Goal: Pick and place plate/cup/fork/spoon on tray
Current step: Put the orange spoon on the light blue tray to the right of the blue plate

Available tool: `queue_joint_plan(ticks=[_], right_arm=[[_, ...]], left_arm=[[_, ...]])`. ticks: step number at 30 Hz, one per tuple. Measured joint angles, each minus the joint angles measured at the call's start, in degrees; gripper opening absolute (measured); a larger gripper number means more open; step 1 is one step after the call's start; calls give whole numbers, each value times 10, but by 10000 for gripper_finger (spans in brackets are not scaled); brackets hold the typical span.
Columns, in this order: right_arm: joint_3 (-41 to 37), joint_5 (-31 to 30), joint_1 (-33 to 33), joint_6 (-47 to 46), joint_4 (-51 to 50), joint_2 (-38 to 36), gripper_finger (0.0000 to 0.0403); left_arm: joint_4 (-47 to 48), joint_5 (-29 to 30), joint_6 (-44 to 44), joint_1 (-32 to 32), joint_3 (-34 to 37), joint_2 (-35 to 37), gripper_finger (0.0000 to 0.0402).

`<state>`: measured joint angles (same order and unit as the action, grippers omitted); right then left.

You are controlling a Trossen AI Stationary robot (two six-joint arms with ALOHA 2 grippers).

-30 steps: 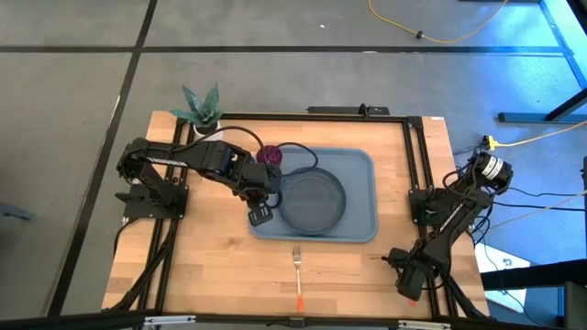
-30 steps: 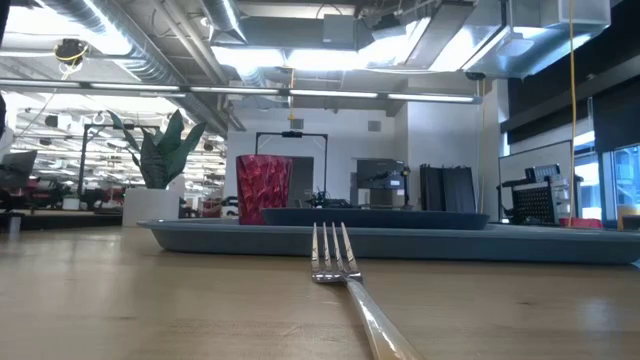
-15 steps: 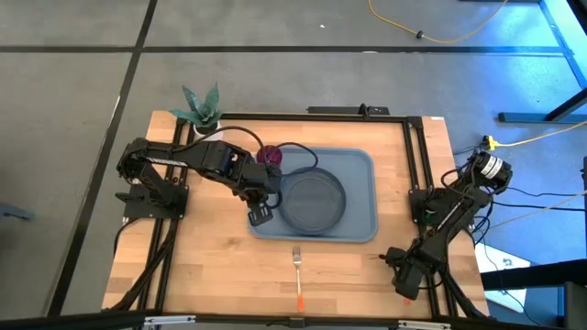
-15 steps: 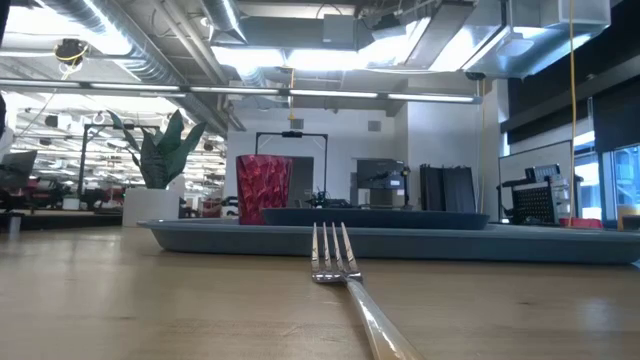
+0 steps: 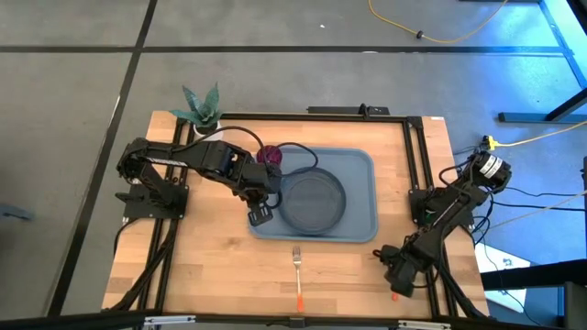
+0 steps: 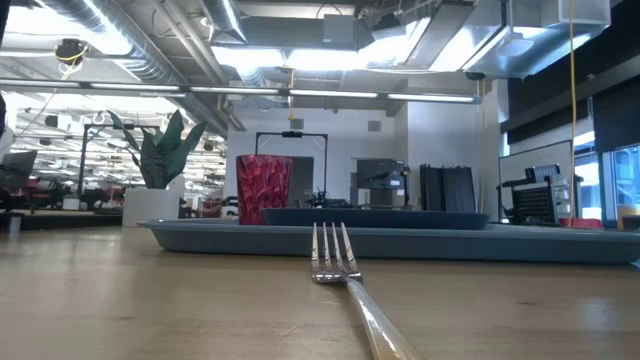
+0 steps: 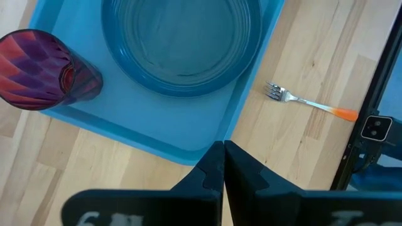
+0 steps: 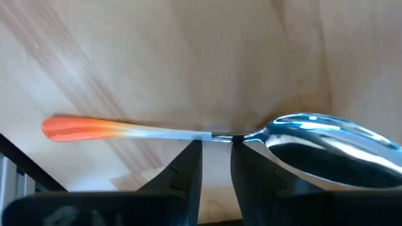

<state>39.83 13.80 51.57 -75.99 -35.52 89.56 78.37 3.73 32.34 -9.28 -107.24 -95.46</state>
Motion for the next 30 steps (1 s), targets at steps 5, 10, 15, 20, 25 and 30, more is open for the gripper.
queue_joint_plan(ticks=[5, 10, 15, 20, 25, 30], right_arm=[[10, 10, -3, -17, -3, 0, 85], [61, -42, -6, -90, -12, -3, 85], [106, -79, -2, -240, -18, -3, 85], [130, -85, -1, -394, -25, -3, 85], [132, -61, -9, -531, -34, -3, 85], [133, -61, -47, -528, -41, 4, 85]], left_arm=[[0, 0, 0, 0, 0, 0, 0], [0, 0, 0, 0, 0, 0, 0], [0, 0, -1, 0, 0, 0, 0], [0, 0, -14, 0, 0, 0, 0], [0, 0, -30, 0, 0, 0, 0], [1, 0, -64, 0, 0, 0, 0]])
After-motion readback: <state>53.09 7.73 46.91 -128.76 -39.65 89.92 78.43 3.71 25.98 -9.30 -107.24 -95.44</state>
